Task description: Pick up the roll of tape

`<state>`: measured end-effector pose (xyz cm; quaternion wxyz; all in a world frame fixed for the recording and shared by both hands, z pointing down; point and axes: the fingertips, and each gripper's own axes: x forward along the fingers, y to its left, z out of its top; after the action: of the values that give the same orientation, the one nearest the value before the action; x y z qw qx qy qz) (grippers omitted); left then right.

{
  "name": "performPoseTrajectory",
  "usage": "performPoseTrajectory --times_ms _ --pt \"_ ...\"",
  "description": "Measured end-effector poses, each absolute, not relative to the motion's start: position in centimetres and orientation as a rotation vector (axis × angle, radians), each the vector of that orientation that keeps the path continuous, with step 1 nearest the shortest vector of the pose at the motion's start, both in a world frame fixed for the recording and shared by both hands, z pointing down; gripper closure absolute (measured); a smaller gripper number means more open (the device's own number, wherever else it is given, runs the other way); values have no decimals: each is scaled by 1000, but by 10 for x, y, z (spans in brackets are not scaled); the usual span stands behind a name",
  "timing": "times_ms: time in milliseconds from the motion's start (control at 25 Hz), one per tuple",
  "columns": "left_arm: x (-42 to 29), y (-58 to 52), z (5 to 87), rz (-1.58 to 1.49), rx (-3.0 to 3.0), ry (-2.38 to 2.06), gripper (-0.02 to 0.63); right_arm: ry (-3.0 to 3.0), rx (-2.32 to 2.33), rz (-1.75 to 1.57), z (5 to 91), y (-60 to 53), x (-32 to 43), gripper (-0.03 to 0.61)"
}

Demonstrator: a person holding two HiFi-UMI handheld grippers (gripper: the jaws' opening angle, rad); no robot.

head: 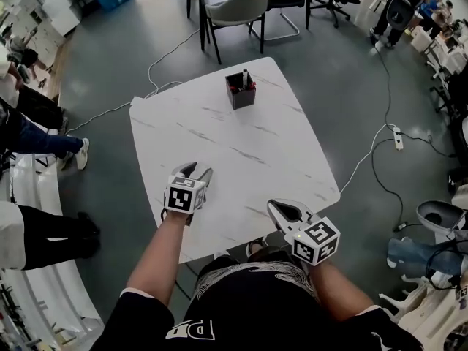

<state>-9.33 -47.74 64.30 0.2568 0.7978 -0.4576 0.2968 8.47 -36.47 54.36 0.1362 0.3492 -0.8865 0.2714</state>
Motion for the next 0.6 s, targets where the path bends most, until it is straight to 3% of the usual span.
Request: performPoseTrajectory --times_ms 600 --pt "-142 -317 559 533 2226 -1239 403 -2625 933 656 507 -275 6 575"
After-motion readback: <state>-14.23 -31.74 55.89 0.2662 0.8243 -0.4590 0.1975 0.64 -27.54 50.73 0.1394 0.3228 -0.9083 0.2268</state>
